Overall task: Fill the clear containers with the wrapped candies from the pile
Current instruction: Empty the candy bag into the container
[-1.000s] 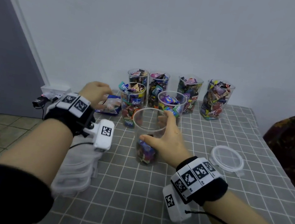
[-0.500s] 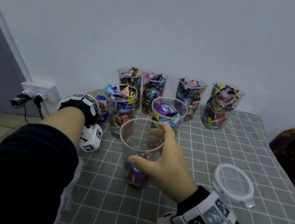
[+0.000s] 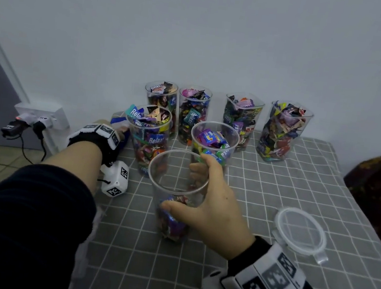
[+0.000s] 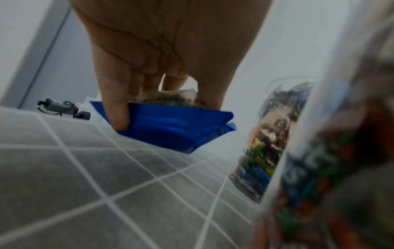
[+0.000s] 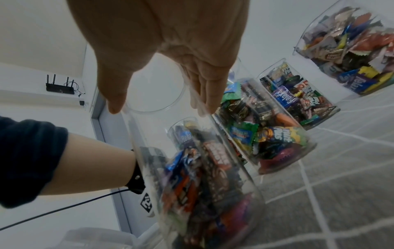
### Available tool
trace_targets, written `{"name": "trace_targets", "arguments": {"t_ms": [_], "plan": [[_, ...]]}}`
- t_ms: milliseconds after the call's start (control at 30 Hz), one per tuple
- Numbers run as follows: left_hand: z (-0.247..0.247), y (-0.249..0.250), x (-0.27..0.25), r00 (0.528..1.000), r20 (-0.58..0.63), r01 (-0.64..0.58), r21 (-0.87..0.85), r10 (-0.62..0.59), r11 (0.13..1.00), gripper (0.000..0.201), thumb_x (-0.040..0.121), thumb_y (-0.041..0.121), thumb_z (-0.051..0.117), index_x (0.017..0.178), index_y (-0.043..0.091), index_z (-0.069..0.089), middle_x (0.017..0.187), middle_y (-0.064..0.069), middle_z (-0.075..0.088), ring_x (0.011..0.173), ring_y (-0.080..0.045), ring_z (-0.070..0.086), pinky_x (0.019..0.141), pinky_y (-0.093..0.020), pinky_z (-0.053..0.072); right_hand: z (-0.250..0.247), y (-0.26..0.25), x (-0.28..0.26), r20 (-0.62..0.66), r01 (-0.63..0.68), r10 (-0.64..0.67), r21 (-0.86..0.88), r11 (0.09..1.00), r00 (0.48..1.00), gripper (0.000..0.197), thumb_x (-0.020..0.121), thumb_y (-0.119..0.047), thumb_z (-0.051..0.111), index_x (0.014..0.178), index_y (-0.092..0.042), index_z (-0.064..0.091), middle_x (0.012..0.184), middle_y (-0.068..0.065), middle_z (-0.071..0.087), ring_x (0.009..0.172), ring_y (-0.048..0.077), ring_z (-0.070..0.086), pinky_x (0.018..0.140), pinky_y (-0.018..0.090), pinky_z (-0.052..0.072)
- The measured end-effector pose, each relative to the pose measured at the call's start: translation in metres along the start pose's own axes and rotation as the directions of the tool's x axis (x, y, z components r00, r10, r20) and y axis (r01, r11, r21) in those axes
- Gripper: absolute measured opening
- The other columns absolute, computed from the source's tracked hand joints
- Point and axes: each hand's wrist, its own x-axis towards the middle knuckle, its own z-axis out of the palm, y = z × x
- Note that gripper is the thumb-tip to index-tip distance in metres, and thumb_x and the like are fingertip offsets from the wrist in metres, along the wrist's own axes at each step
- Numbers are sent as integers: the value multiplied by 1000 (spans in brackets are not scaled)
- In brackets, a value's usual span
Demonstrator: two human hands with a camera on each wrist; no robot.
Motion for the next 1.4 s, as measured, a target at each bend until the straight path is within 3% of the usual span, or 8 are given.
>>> {"name": "trace_targets", "arguments": {"t_ms": [167,267,433,700,800,967,1100,1400], "plan": [[-3,-34,-11,975,-210,-8,-353,-70,936,58,70,26,77,123,23,53,126,-11,56,101,-31,59,86,-34,49,0,-7,-9,-13,19,-20,-84,996,1000,104,63,-43,83,144,-24,22,135,-9,47,123,6,47,104,31,40],[-11,-46,-23,904,-314,-100,-814,-288,573,48,74,35,72,112,8,60,101,-15,65,89,-34,62,80,-37,50,-2,-11,-15,-29,4,-7,-112,994,1000,102,64,-41,83,144,-24,22,134,-9,48,121,6,45,101,21,36],[-28,-56,-71,802,-522,-436,-843,-289,315,59,60,43,75,111,16,61,94,-7,66,87,-30,66,81,-47,55,-5,-21,-23,-18,-10,7,-170,985,1000,102,65,-41,83,144,-19,23,135,-3,49,124,12,47,99,22,37],[-20,-27,-176,759,-651,-651,-759,-13,1,54,77,8,73,126,11,51,108,-8,61,82,-15,64,60,-22,56,-16,-26,-59,-57,-41,29,-227,973,998,100,66,-42,82,143,-18,23,133,-4,50,120,13,48,95,23,38],[-2,-8,-209,732,-675,-678,-735,93,-4,57,71,12,79,121,18,53,104,0,64,92,-21,65,74,-34,57,-21,-27,-70,-30,-29,22,-236,971,999,104,64,-47,81,144,-17,21,137,-2,47,125,14,46,103,29,39],[19,11,-237,645,-727,-753,-658,236,33,60,69,6,80,117,26,50,100,18,59,80,14,57,70,-4,43,-41,-45,-84,7,102,-103,-214,971,995,67,77,-66,54,129,-25,39,120,-25,44,105,-14,43,93,4,31],[29,19,-244,615,-697,-765,-641,368,64,60,60,32,77,112,42,48,112,13,60,98,4,59,79,-15,47,-57,-66,-80,-284,90,-14,257,962,959,46,97,-46,37,90,-5,56,81,10,61,71,17,58,67,30,49],[29,20,-261,540,-660,-821,-548,522,157,58,56,52,69,109,50,44,110,32,57,104,9,54,84,-14,44,-68,-93,-83,-51,1,41,646,763,998,29,97,-18,40,71,-7,47,48,3,40,37,15,39,39,23,39]]}}
